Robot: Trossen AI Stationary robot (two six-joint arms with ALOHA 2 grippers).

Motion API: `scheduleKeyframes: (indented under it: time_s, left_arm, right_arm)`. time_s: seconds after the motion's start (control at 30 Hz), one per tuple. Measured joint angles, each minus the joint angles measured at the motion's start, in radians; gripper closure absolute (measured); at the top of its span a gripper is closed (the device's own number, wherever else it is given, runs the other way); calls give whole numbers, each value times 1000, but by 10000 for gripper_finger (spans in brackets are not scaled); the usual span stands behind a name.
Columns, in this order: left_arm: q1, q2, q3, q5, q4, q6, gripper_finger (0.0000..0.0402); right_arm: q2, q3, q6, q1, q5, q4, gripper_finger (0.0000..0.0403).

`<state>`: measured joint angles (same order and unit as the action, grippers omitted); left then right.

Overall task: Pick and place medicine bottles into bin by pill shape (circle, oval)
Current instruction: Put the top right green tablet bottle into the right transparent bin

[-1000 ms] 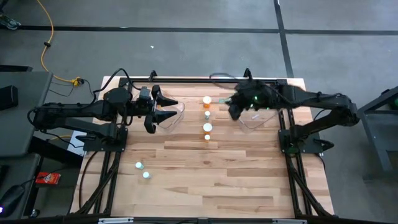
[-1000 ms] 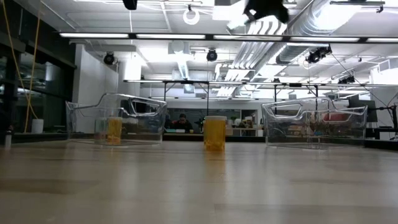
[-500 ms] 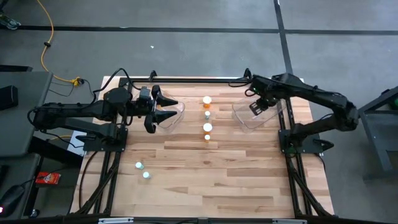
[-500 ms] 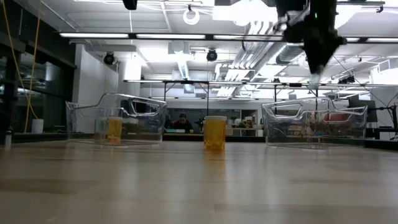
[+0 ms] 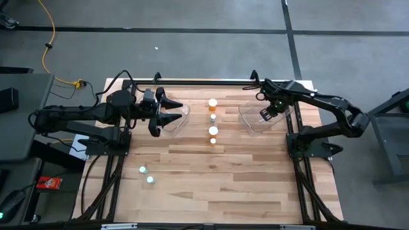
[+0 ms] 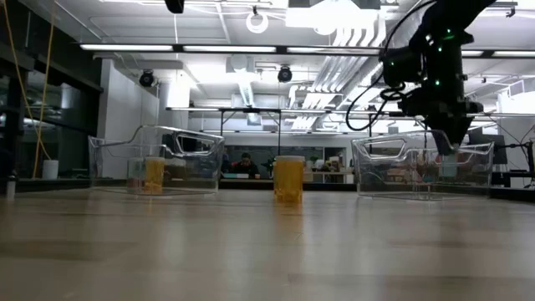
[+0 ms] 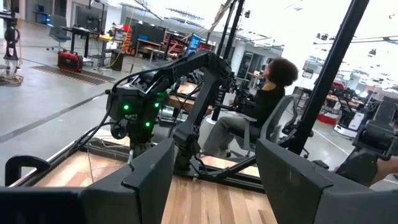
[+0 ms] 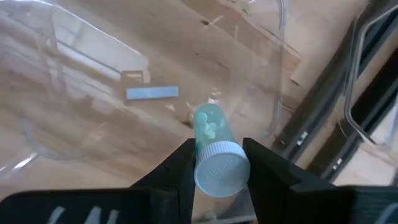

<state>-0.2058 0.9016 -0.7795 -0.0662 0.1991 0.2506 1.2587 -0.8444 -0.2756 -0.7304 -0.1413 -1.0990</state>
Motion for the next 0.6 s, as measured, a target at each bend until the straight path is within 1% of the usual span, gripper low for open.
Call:
scheduleKeyframes:
  time_s: [0.2,0.6]
  left_arm:
    - [0,0,0,3,0,0,188]
    - [0,0,0,10,0,0,188]
  right_arm:
    - [0,43,57,-25,0,44,298]
    - [24,44,49,-59,21,28,298]
